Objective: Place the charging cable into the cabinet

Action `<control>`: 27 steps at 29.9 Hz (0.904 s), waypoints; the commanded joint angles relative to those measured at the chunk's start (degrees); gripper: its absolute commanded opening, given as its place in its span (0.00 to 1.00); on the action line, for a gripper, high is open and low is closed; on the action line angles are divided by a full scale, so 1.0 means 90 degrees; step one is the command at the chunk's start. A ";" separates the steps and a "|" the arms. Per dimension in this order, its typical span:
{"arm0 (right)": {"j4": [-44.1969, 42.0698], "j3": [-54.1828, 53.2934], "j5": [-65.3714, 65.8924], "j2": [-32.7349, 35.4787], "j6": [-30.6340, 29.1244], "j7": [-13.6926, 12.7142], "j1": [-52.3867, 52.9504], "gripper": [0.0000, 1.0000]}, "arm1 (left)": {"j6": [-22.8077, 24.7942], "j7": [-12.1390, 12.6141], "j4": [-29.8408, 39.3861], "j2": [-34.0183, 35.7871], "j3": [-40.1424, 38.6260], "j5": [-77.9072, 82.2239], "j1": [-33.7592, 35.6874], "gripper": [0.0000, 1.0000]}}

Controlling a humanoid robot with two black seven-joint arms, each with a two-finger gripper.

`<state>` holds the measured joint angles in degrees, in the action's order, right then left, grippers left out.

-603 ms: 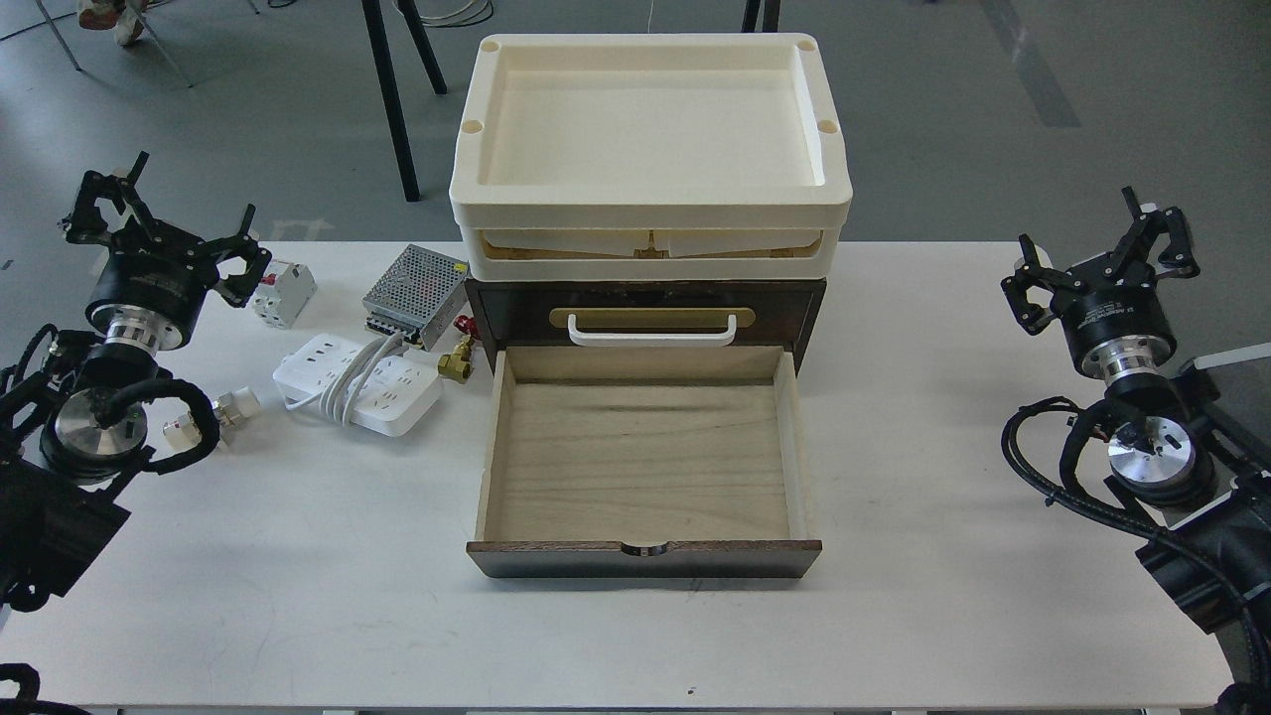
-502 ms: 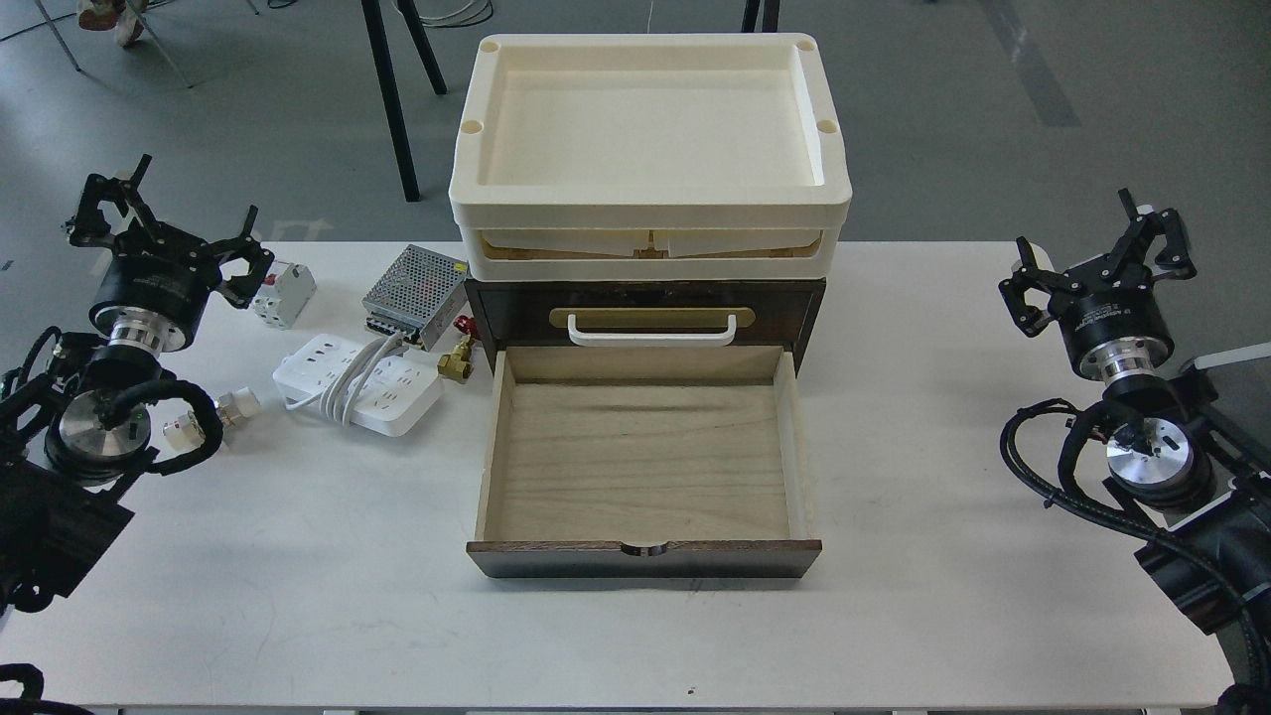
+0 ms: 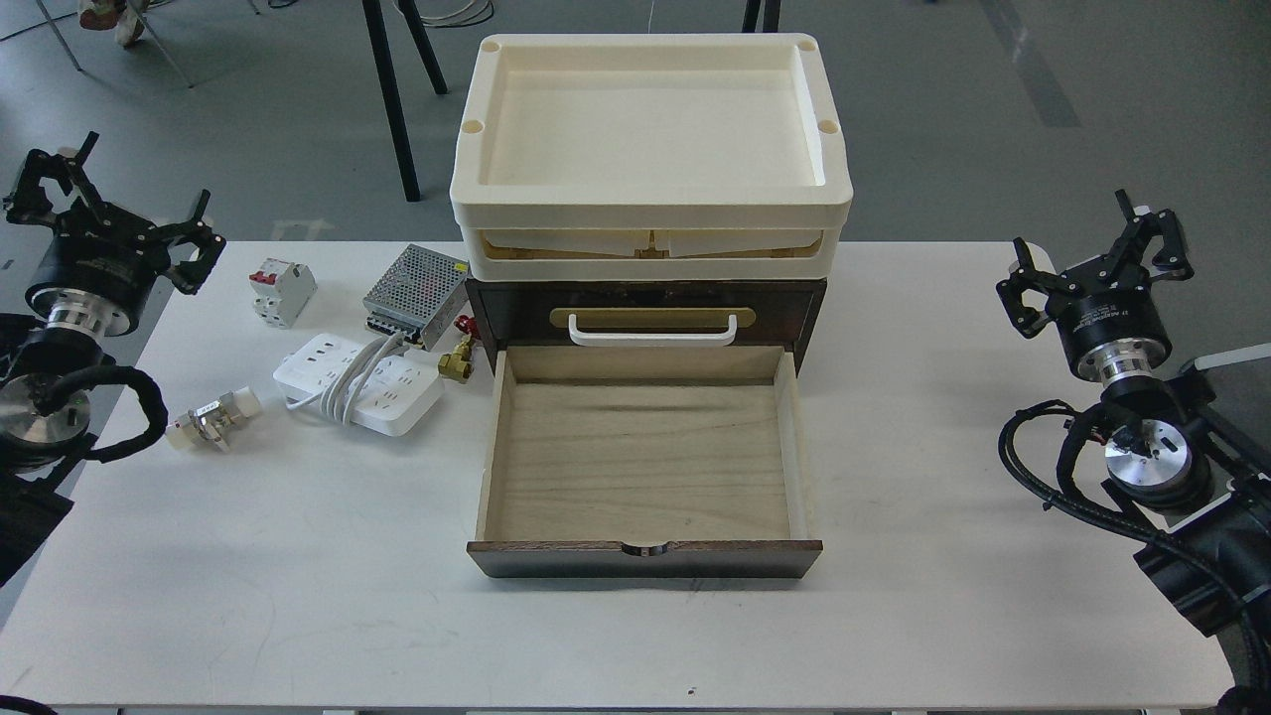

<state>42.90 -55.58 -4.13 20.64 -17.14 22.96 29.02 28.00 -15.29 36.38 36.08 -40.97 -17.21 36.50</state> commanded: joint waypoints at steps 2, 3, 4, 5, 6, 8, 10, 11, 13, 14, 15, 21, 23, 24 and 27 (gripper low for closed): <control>0.0009 0.0003 -0.0001 0.0002 -0.0010 -0.0003 -0.0012 1.00 | 0.0000 0.0009 0.0059 0.0522 0.0001 0.1693 0.0581 0.99; 0.0009 0.0003 -0.0001 0.0002 -0.0010 -0.0003 -0.0012 1.00 | 0.0000 -0.0010 0.0059 0.0561 -0.0008 0.2220 0.0709 0.99; 0.0009 0.0003 -0.0001 0.0002 -0.0019 -0.0003 -0.0012 1.00 | 0.0000 -0.0029 0.0059 0.0600 -0.0009 0.2737 0.0807 0.99; 0.0009 0.0003 -0.0001 0.0002 -0.0019 -0.0003 -0.0012 1.00 | 0.0000 -0.0059 0.0069 0.0658 -0.0018 0.3119 0.0856 0.99; 0.0009 0.0003 -0.0001 0.0002 -0.0019 -0.0003 -0.0012 1.00 | 0.0000 -0.0088 0.0088 0.0727 -0.0018 0.3491 0.0905 0.99; 0.0009 0.0013 -0.0001 0.0002 -0.0019 -0.0003 -0.0012 1.00 | 0.0000 -0.0127 0.0380 0.0892 -0.0018 0.4010 0.0954 0.99; 0.0019 0.0023 -0.0001 0.0002 -0.0019 -0.0003 -0.0012 1.00 | 0.0000 -0.0118 0.0916 0.1156 -0.0009 0.4430 0.0944 0.99; 0.0029 0.0023 -0.0001 0.0002 -0.0019 -0.0003 -0.0021 1.00 | 0.0000 -0.0108 0.1305 0.1312 -0.0009 0.4693 0.0935 0.99; 0.0038 0.0023 -0.0001 0.0002 -0.0019 -0.0003 -0.0021 1.00 | 0.0000 -0.0088 0.2261 0.1634 0.0011 0.5463 0.0828 0.97; 0.0038 0.0023 -0.0001 0.0002 -0.0019 -0.0003 -0.0031 1.00 | 0.0000 -0.0088 0.2662 0.1761 0.0011 0.5912 0.0798 0.96; 0.0038 0.0023 -0.0001 0.0002 -0.0019 -0.0003 -0.0031 1.00 | 0.0000 -0.0088 0.3073 0.1850 0.0011 0.6467 0.0730 0.96; 0.0029 0.0013 -0.0001 0.0002 -0.0019 -0.0003 -0.0031 1.00 | -0.0434 -0.0088 0.3975 0.1939 0.0235 1.0109 0.0407 0.96; 0.0029 0.0013 -0.0001 0.0002 -0.0019 -0.0003 -0.0031 1.00 | -0.0805 -0.0098 0.3975 0.1919 0.0391 1.1262 0.0388 0.96; 0.0019 0.0013 -0.0001 0.0002 -0.0019 -0.0003 -0.0022 1.00 | -0.1068 -0.0088 0.3965 0.1899 0.0518 1.1712 0.0359 0.96; 0.0019 0.0023 -0.0001 0.0002 -0.0019 -0.0003 -0.0012 1.00 | -0.2054 0.0019 0.3839 0.1889 0.1083 1.2847 0.0270 0.96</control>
<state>43.09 -55.44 -4.13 20.66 -17.32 22.94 28.74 17.14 -16.01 71.88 53.24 -35.68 88.16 39.55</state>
